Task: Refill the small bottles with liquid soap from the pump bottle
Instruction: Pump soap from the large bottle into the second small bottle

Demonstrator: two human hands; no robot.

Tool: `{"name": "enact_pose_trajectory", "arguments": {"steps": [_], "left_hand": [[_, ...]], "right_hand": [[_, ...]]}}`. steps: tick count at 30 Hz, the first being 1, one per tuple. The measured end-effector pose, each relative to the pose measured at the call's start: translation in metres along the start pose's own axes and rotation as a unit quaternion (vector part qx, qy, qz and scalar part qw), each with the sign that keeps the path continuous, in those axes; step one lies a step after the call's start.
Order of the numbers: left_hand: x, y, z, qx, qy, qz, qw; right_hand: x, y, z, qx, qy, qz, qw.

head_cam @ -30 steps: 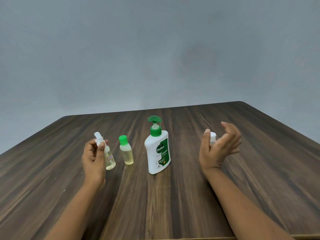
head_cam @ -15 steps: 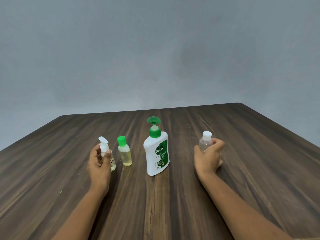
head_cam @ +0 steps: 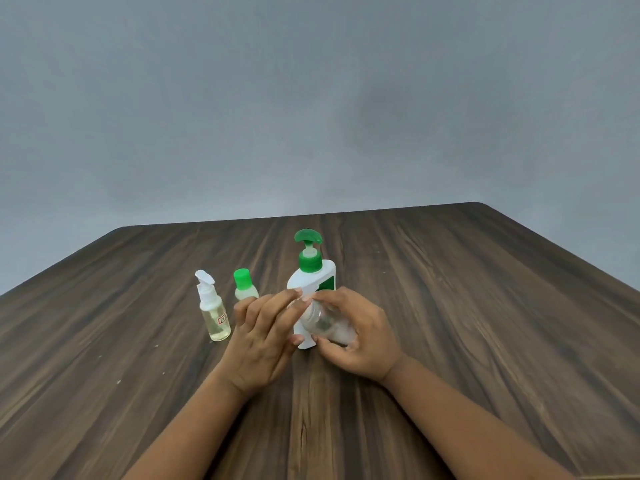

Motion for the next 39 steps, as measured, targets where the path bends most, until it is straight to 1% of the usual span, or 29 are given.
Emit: {"name": "enact_pose_trajectory", "arguments": {"steps": [2, 5, 8, 10, 12, 14, 18, 20, 22, 24, 26, 29, 31, 33, 35, 39], "left_hand": [[-0.001, 0.001, 0.004, 0.008, -0.013, 0.002, 1.000], [-0.001, 0.000, 0.007, 0.036, -0.090, -0.019, 0.995], [0.000, -0.003, 0.006, 0.077, -0.131, -0.035, 0.988], [0.001, -0.004, 0.004, 0.115, -0.142, -0.038, 0.982], [0.002, -0.006, 0.005, 0.152, -0.132, -0.046, 0.978], [0.004, -0.008, 0.006, 0.164, -0.115, -0.056, 0.978], [0.009, -0.009, 0.004, 0.193, -0.112, -0.054, 0.973], [0.008, -0.009, 0.000, 0.158, -0.105, -0.047, 0.981], [0.004, -0.007, -0.004, 0.128, -0.099, -0.012, 0.987], [0.001, -0.006, -0.003, 0.161, -0.110, 0.012, 0.981], [0.002, -0.008, 0.000, 0.197, -0.120, 0.005, 0.973], [0.008, -0.008, 0.000, 0.215, -0.143, -0.017, 0.966], [0.008, -0.006, -0.003, 0.186, -0.171, -0.019, 0.968], [0.005, -0.006, -0.007, 0.157, -0.183, 0.005, 0.970], [0.001, -0.005, -0.007, 0.176, -0.179, 0.010, 0.968], [0.001, -0.010, -0.001, 0.238, -0.169, -0.016, 0.956]], "right_hand": [[0.001, 0.002, 0.002, 0.029, -0.024, 0.003, 0.999], [0.002, 0.004, 0.006, 0.071, -0.065, 0.012, 0.995], [0.001, 0.006, 0.007, 0.112, -0.109, 0.003, 0.988], [0.000, 0.007, 0.007, 0.130, -0.142, -0.018, 0.981], [0.000, 0.007, 0.007, 0.149, -0.180, -0.032, 0.972], [-0.002, 0.005, 0.008, 0.165, -0.214, -0.037, 0.962], [0.000, 0.007, 0.004, 0.128, -0.210, -0.066, 0.967], [0.001, 0.008, 0.002, 0.115, -0.202, -0.082, 0.969], [0.001, 0.007, 0.001, 0.113, -0.201, -0.089, 0.969], [0.001, 0.008, 0.002, 0.119, -0.206, -0.090, 0.967], [0.001, 0.008, 0.004, 0.130, -0.221, -0.082, 0.963], [-0.001, 0.007, 0.006, 0.134, -0.223, -0.071, 0.963], [-0.002, 0.006, 0.006, 0.133, -0.221, -0.070, 0.964], [-0.002, 0.006, 0.006, 0.130, -0.222, -0.073, 0.964], [-0.003, 0.006, 0.006, 0.127, -0.225, -0.077, 0.963], [-0.005, 0.005, 0.007, 0.133, -0.240, -0.083, 0.958]]}}
Point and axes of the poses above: each hand's wrist, its own y-axis towards the middle knuckle, its own x-axis out of the back of the hand, z = x × y, the point moved 2 cm from there along y, towards the middle knuckle, and after that the axes turned 14 degrees about -y, right-handed, at the moved point
